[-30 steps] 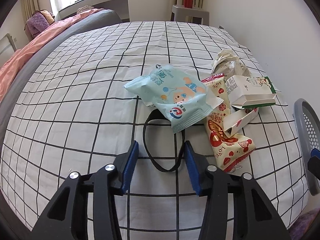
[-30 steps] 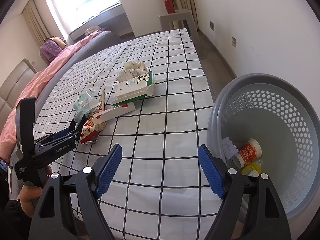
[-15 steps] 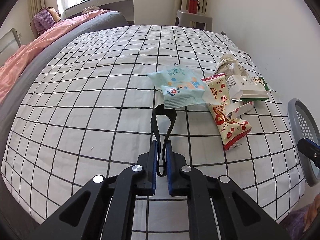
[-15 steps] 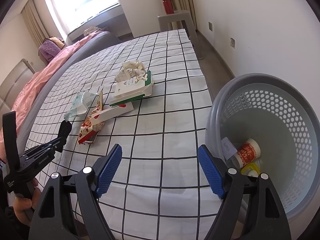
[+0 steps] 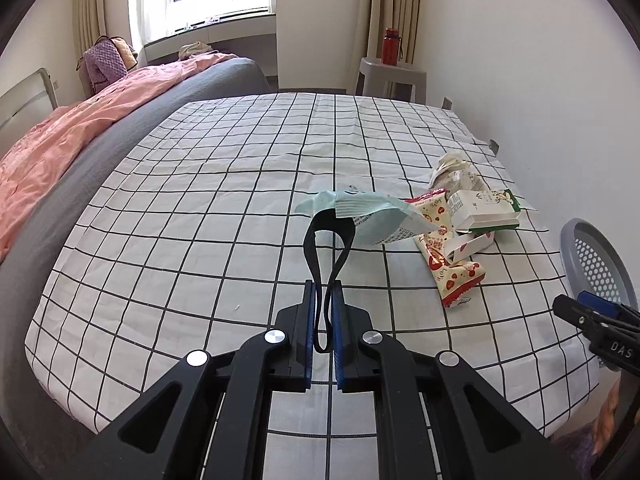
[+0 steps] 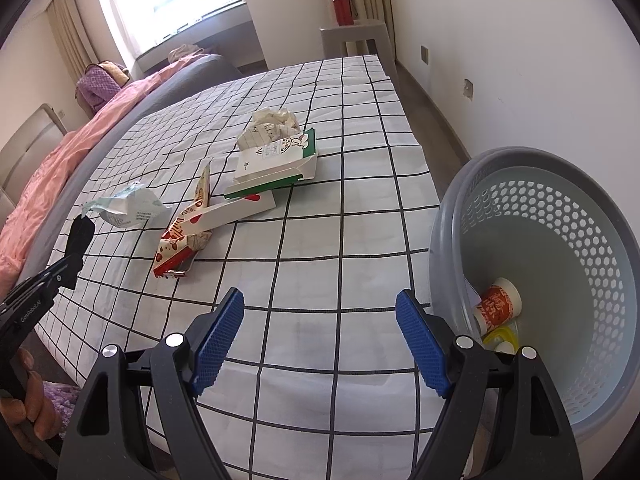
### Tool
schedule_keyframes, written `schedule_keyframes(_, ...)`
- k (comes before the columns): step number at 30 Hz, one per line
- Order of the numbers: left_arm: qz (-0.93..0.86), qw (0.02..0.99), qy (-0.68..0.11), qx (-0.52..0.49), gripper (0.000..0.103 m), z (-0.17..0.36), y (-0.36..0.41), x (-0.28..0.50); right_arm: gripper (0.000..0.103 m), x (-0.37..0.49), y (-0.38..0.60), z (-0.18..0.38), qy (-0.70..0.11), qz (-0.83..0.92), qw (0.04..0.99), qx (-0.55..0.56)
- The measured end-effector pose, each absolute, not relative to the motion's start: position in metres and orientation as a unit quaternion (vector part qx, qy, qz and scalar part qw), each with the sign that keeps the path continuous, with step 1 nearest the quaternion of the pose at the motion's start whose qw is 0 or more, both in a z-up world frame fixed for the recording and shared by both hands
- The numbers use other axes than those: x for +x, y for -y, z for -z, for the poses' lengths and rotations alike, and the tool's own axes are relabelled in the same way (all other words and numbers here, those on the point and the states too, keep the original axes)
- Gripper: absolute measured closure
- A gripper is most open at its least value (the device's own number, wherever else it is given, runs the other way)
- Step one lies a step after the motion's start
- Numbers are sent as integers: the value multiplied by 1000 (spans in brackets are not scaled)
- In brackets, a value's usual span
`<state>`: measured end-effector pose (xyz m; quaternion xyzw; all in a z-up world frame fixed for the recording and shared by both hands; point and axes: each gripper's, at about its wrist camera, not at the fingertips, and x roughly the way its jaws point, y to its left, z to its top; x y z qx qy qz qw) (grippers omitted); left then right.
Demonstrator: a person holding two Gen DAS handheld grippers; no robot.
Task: Collect trash
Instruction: 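Close the left tool on the black strap loop and lift it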
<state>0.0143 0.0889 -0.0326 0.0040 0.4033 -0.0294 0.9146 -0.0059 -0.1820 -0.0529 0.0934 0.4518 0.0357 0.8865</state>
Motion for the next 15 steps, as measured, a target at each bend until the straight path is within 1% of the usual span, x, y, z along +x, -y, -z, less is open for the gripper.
schedule_keyframes(9,56,929,-366,-21,95,11,-97,1,26,-1,167,58,-455,-41,886,80)
schedule_keyframes(15,64,931,-359,-25,95,7,-100,-1,26,0,160,59,-455,-47,886,75)
